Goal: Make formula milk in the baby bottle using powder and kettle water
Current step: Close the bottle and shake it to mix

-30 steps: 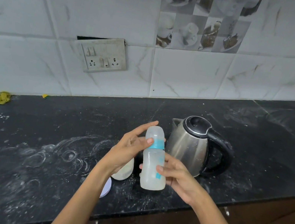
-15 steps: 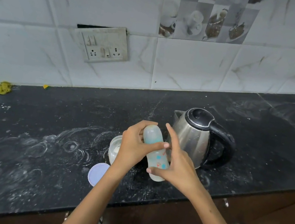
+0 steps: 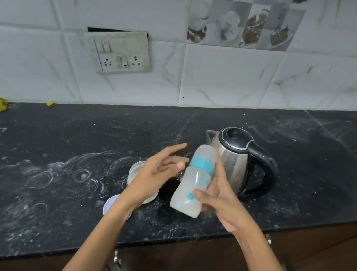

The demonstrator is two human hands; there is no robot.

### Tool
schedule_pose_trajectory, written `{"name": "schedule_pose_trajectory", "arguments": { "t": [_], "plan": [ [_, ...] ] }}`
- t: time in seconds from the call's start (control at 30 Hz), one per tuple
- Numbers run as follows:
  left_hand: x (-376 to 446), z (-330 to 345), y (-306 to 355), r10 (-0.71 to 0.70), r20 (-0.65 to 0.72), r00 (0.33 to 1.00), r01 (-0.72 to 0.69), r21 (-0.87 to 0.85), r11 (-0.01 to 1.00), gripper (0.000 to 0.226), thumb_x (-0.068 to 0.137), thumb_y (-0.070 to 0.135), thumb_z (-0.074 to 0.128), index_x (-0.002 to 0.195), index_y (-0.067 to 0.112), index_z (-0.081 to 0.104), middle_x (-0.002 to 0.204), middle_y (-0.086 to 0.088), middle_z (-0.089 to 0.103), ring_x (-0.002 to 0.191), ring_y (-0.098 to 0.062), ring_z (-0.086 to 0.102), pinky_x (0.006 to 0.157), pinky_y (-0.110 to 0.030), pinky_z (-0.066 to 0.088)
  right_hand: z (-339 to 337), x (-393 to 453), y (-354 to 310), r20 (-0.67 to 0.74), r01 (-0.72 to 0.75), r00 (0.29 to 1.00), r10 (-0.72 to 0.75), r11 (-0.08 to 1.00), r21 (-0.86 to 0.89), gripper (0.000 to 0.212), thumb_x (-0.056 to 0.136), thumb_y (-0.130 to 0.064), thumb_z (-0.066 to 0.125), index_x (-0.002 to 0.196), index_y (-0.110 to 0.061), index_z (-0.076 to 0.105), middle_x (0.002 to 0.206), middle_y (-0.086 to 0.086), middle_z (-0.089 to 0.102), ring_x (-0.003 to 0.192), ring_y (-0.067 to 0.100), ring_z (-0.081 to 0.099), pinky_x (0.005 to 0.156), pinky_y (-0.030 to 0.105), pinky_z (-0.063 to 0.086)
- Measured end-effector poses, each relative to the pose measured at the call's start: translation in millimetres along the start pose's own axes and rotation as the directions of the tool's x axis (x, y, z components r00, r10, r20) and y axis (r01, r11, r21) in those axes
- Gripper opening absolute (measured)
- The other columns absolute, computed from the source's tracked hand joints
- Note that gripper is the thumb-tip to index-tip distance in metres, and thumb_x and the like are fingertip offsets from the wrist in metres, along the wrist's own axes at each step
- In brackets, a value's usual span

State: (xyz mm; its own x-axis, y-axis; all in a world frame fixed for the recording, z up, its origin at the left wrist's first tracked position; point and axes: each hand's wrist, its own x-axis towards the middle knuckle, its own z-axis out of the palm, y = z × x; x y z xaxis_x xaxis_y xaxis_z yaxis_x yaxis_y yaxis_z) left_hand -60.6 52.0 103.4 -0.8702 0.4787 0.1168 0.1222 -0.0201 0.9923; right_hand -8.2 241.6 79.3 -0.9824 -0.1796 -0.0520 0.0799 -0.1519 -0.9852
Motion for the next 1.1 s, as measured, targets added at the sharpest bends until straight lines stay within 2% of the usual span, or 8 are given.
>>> {"name": "schedule_pose_trajectory", "arguments": {
  "t": [0.1, 0.3, 0.53, 0.67, 0.77, 0.83, 0.93, 1.1],
  "plan": [
    [-15.5, 3.5, -6.3, -0.014, 0.001, 1.0, 0.014, -0.016, 1.0, 0.047, 0.087, 0.019, 0.064, 0.133, 0.017, 0.053, 0.117, -0.009, 0.069, 0.103, -0.025, 0.068, 0.089, -0.037, 0.056, -2.9, -4.4, 0.3, -0.108, 0.017, 0.994, -0.019, 1.0, -0.013, 0.104, 0.076, -0.013, 0.081, 0.145, -0.051, 0.015, 0.123, 0.003, 0.067, 0.102, 0.018, 0.07, 0.058, 0.032, 0.058],
    [-28.7, 26.0, -26.3, 0.026, -0.014, 1.0, -0.022, 0.201, 0.979, 0.072, 0.055, 0.021, 0.093, 0.118, 0.027, 0.059, 0.111, 0.012, 0.07, 0.102, -0.007, 0.066, 0.087, -0.022, 0.054, 17.6, -10.6, 8.3, -0.276, 0.124, 0.94, -0.202, 0.954, -0.275, 0.102, 0.072, -0.014, 0.085, 0.124, -0.071, 0.018, 0.122, 0.0, 0.062, 0.1, 0.014, 0.07, 0.076, 0.032, 0.061],
    [-29.6, 12.1, -29.1, -0.105, 0.15, 0.983, 0.132, -0.181, 0.975, 0.063, 0.074, 0.007, 0.078, 0.132, 0.016, 0.057, 0.124, -0.008, 0.066, 0.113, -0.028, 0.064, 0.096, -0.035, 0.052, 4.9, -23.2, -7.4, -0.123, -0.004, 0.992, -0.015, 0.989, -0.151, 0.102, 0.074, -0.027, 0.078, 0.144, -0.059, 0.011, 0.131, 0.005, 0.061, 0.11, 0.016, 0.068, 0.078, 0.035, 0.061],
    [-31.9, 18.4, -33.5, -0.098, 0.21, 0.973, 0.138, -0.184, 0.973, 0.06, 0.085, 0.012, 0.069, 0.141, 0.017, 0.047, 0.139, -0.002, 0.056, 0.127, -0.02, 0.054, 0.108, -0.04, 0.042, 1.2, -22.2, -2.1, -0.068, -0.067, 0.996, 0.062, 0.995, -0.068, 0.102, 0.077, -0.024, 0.075, 0.146, -0.057, 0.007, 0.134, 0.008, 0.058, 0.116, 0.022, 0.065, 0.078, 0.047, 0.06],
    [-35.9, 23.7, -38.2, -0.106, 0.175, 0.979, 0.133, -0.154, 0.979, 0.061, 0.088, 0.023, 0.064, 0.144, 0.024, 0.039, 0.128, -0.001, 0.065, 0.122, -0.014, 0.058, 0.099, -0.026, 0.048, -3.5, -23.7, 6.8, -0.085, -0.094, 0.992, 0.095, 0.996, 0.007, 0.107, 0.077, -0.021, 0.074, 0.146, -0.058, 0.002, 0.132, 0.012, 0.06, 0.114, 0.027, 0.066, 0.076, 0.05, 0.06],
    [-39.6, 27.5, -46.4, -0.105, 0.086, 0.991, 0.112, -0.079, 0.991, 0.053, 0.091, 0.035, 0.054, 0.142, 0.026, 0.041, 0.119, 0.001, 0.069, 0.114, -0.011, 0.063, 0.094, -0.021, 0.05, -7.3, -26.1, 11.4, -0.121, -0.067, 0.99, 0.074, 0.996, 0.057, 0.105, 0.076, -0.019, 0.075, 0.144, -0.06, 0.007, 0.133, 0.013, 0.059, 0.115, 0.028, 0.065, 0.075, 0.053, 0.059],
    [-46.2, 27.6, -74.4, -0.136, -0.016, 0.991, 0.135, 0.256, 0.957, 0.049, 0.095, 0.046, 0.041, 0.143, 0.033, 0.038, 0.146, 0.002, 0.048, 0.136, -0.009, 0.041, 0.114, -0.023, 0.027, -11.9, -30.0, 15.1, -0.223, 0.041, 0.975, -0.004, 0.986, 0.159, 0.09, 0.075, -0.015, 0.075, 0.132, -0.065, 0.027, 0.134, 0.013, 0.057, 0.116, 0.028, 0.064, 0.072, 0.056, 0.058],
    [-57.4, 38.0, -138.6, -0.306, 0.083, 0.949, 0.072, 0.884, 0.463, 0.057, 0.103, 0.045, 0.02, 0.152, 0.028, -0.002, 0.16, -0.003, -0.019, 0.146, -0.019, -0.02, 0.119, -0.038, -0.005, -14.1, -33.3, 18.7, -0.305, 0.145, 0.951, -0.046, 0.939, 0.311, 0.086, 0.078, -0.006, 0.073, 0.134, -0.057, 0.032, 0.123, 0.01, 0.065, 0.113, 0.03, 0.066, 0.069, 0.057, 0.058]
  ]
}}
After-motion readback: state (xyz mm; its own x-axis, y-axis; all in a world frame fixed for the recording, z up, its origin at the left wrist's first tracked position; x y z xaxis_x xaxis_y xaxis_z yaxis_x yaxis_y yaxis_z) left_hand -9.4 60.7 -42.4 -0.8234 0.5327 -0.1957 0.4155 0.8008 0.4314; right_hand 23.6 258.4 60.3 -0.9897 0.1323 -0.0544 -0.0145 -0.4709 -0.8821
